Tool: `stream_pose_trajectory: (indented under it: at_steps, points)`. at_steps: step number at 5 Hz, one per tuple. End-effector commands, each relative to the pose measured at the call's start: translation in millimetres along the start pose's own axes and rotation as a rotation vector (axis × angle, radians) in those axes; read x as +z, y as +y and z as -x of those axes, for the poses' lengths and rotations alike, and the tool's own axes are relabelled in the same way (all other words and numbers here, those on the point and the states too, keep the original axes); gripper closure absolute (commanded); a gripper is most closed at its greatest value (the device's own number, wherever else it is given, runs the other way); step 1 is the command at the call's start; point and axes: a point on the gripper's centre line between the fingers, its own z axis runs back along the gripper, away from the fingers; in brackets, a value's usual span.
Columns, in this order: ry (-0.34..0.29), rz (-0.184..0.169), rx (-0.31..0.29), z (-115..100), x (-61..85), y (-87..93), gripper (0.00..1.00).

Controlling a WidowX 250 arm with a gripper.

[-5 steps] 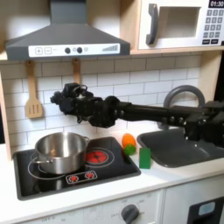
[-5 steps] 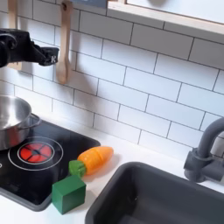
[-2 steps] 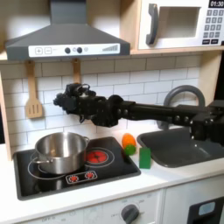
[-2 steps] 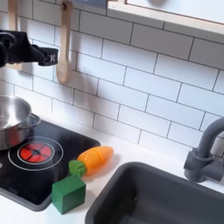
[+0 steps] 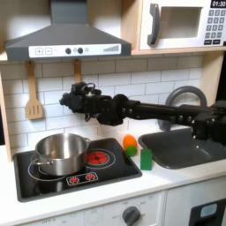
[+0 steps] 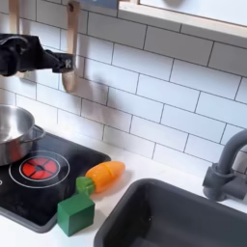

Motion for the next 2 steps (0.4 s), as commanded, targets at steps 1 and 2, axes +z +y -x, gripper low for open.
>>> stream_pose_trajectory:
  at_steps: [1,2]
  points:
    - [0.035,-0.001,0.003,5.1,-5.7,-8.8,0.00]
    - [0.031,-0.012,0.021,3.0,-13.0,-6.7,0.00]
